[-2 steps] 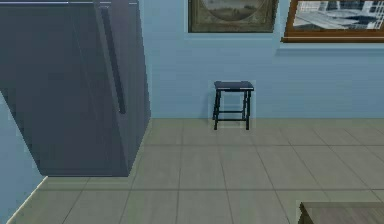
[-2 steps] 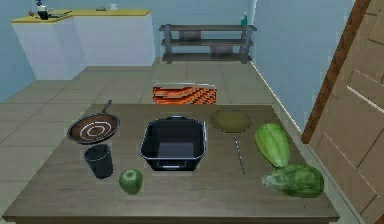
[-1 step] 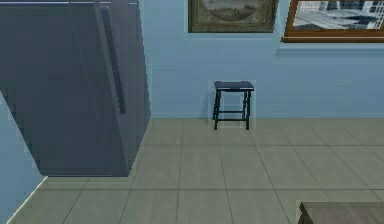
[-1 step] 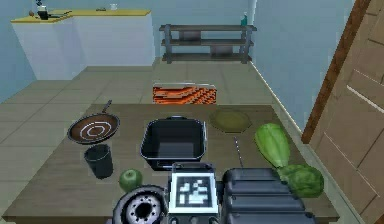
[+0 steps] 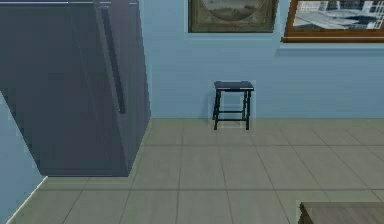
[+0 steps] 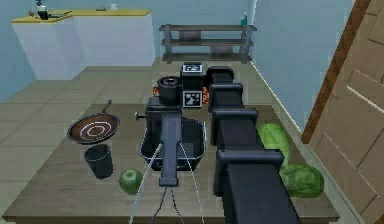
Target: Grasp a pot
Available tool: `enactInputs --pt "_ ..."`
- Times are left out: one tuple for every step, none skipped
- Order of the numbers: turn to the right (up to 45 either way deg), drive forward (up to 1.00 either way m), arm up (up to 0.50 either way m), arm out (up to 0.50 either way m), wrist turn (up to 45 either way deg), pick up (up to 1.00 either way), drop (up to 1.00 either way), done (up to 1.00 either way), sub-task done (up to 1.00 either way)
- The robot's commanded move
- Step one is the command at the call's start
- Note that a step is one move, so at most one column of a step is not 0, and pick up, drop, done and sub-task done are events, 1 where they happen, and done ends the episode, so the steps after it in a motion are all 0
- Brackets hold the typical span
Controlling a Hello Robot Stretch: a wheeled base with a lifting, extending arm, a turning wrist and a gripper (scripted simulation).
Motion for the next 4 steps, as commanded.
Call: enactInputs --pt "0.0 0.0 0.0 0.0 45.0 0.0 0.0 0.0 0.0" --pt "0.0 0.0 0.0 0.0 45.0 0.0 0.0 0.0 0.0" --pt "0.0 0.0 0.0 0.0 45.0 0.0 0.0 0.0 0.0" --pt "0.0 0.0 0.0 0.0 36.0 0.0 0.0 0.0 0.0"
